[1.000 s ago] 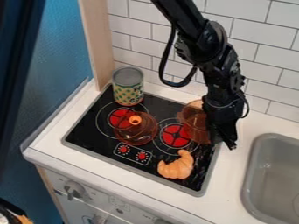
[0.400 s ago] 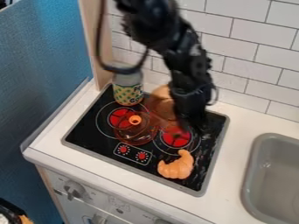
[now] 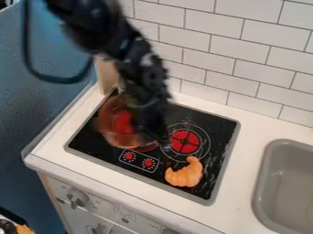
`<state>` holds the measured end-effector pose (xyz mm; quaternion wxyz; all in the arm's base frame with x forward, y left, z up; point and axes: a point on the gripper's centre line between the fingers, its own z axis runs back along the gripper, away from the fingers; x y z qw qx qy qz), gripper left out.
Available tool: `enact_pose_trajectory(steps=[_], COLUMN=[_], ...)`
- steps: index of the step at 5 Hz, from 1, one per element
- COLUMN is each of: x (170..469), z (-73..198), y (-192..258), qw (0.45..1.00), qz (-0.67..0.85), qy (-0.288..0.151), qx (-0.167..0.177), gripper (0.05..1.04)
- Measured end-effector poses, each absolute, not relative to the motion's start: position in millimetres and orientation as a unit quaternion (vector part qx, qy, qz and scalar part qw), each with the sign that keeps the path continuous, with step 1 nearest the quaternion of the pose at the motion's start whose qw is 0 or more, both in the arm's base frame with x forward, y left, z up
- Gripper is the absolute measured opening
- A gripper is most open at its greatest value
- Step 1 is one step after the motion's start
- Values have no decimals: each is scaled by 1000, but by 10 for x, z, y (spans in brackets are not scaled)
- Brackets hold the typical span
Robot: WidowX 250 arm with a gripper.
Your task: Move the orange clear pot to the left burner
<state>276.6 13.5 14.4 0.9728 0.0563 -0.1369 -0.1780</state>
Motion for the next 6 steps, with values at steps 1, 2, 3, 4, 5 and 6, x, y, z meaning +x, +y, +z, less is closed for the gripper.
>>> enact_pose_trajectory(steps=[1,2,3,4,5,6], x=[2611,2575,2616,2778,2841,2893], z=[70,48,-160,-296,-420,-517], y=[376,563,711,793,846,859], qw=[983,986,990,988,989,988], qz=[-125,-92,-81,-91,-100,-109], qy=[-118,-117,-100,-115,-107,-104], qx=[59,68,56,46,34,24], gripper=[81,81,81,81,81,81])
